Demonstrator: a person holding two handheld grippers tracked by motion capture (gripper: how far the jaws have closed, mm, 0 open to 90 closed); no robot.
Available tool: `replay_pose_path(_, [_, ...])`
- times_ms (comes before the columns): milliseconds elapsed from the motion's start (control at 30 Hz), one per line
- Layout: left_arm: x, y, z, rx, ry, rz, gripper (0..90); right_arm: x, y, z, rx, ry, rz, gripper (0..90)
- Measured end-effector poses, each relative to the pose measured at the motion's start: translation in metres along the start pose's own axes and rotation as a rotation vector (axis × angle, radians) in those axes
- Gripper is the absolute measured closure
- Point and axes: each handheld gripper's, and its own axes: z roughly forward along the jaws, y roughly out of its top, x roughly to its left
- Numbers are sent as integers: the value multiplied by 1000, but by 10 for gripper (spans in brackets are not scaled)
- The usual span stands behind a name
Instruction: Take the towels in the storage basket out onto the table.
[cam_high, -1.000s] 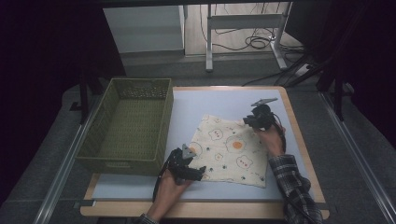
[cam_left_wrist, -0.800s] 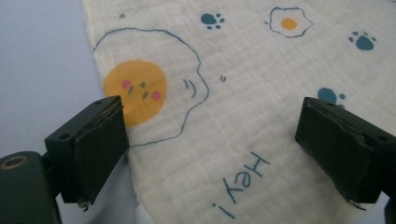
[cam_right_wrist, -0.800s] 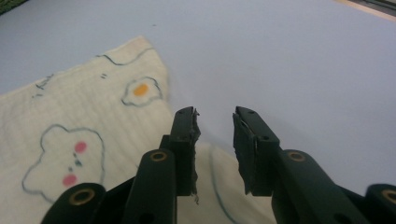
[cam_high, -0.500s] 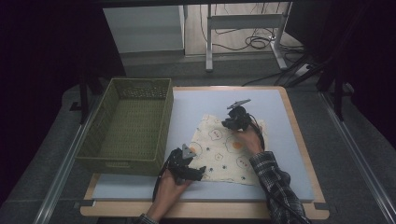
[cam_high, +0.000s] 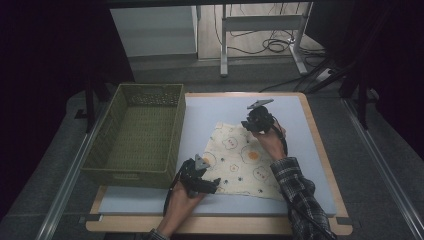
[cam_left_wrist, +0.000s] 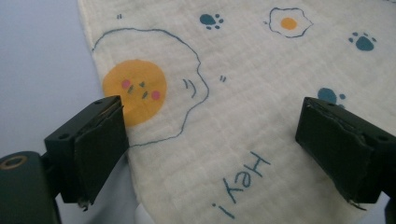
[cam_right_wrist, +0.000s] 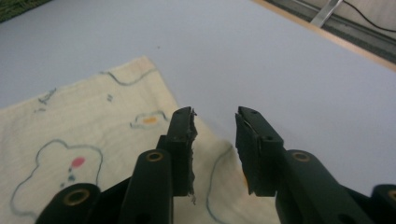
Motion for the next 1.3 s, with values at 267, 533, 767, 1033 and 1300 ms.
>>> replay_pose_path(267, [2,2,2,11,-11,-21,54,-23,-33,-17,19,5,61,599])
replay_pose_path(533, [8,17,9,51,4,-34,56,-49,-65,-43,9,-23,130,600])
replay_pose_path(767, [20,38,19,83,23,-36,60,-65,-83,-60,2,-40,166,599])
replay_pose_path(1033, [24,70,40,95,-24,-25,58,-74,-99,-69,4,-50,208,526])
replay_pose_path(1300, [39,102,57,108,-27,-4,99,-81,-103,-74,-6,-42,224,523])
